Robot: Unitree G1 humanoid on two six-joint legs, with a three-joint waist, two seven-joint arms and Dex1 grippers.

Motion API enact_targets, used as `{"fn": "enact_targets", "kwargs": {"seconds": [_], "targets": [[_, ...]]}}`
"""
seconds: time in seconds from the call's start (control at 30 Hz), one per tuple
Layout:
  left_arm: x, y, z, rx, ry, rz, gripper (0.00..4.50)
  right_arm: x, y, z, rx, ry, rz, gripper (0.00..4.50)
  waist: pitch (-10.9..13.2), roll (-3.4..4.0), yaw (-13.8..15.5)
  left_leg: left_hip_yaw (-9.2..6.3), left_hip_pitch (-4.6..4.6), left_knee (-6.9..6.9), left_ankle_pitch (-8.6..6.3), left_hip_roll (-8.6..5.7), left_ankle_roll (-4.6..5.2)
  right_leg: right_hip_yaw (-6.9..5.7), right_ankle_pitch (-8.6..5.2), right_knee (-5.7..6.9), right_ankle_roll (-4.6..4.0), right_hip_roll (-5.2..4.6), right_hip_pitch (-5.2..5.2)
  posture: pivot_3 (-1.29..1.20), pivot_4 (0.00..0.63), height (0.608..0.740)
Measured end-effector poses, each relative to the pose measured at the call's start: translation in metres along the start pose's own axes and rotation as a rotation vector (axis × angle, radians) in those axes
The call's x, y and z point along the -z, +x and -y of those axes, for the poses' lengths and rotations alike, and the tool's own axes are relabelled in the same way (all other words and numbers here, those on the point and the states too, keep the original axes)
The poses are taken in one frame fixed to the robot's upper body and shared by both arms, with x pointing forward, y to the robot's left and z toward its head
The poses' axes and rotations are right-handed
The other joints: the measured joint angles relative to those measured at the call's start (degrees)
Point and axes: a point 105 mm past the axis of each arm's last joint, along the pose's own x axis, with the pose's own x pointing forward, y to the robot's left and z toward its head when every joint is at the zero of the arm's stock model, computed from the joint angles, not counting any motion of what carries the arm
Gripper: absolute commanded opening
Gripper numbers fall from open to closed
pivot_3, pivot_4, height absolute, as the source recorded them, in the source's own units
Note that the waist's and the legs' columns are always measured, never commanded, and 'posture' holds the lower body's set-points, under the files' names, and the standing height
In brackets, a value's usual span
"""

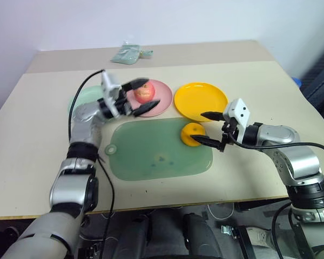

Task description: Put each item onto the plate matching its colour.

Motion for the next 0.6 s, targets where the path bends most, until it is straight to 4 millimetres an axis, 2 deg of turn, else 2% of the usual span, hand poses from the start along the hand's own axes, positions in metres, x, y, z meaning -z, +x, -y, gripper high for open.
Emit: {"fn": "enact_targets", "kwargs": {"seconds": [0.2,0.3,0.43,0.47,0.53,0.6], "targets": [[-0.005,-0.028,0.026,0.143,-0.135,-0.104,4.48,0.013,0.012,0.006,0.026,0.065,-0.042,4.5,0.0,0.0,0.25,-0.01,0.0,0.04,0.0,0.0,0.0,0.01,0.01,-0.01,-0.01,0.0,0.02,0.0,0.15,0.74],[0.005,-0.038,0.038,0.16,-0.173,-0.146,4.48,0.021,0.014,0.011,0.054,0.076,-0.064,4.5,0.0,0.0,0.56,-0.02,0.0,0.04,0.0,-0.01,-0.01,0.01,0.01,-0.02,-0.02,-0.01,0.01,0.0,0.15,0.74],[0.008,-0.043,0.041,0.158,-0.173,-0.171,4.48,0.029,0.016,0.009,0.038,0.069,-0.101,4.5,0.0,0.0,0.73,-0.02,0.0,0.04,0.0,-0.01,-0.01,0.01,0.02,-0.02,-0.02,-0.01,0.01,0.0,0.15,0.74],[0.007,-0.043,0.041,0.158,-0.165,-0.172,4.5,0.031,0.016,0.008,0.029,0.068,-0.113,3.94,0.0,0.0,0.74,-0.01,0.0,0.04,0.0,-0.01,-0.01,0.01,0.02,-0.03,-0.02,-0.02,0.01,0.0,0.15,0.74],[0.006,-0.043,0.04,0.157,-0.159,-0.174,4.5,0.032,0.016,0.006,0.009,0.067,-0.119,3.25,0.0,0.0,0.73,-0.01,0.0,0.03,0.0,-0.01,-0.01,0.01,0.01,-0.03,-0.02,-0.02,0.01,0.0,0.15,0.74],[0.006,-0.043,0.04,0.154,-0.158,-0.174,4.5,0.032,0.014,0.004,-0.01,0.067,-0.125,3.1,0.0,-0.01,0.73,-0.01,0.0,0.03,0.0,-0.01,-0.01,0.01,0.01,-0.03,-0.02,-0.02,0.01,0.0,0.15,0.74]]}}
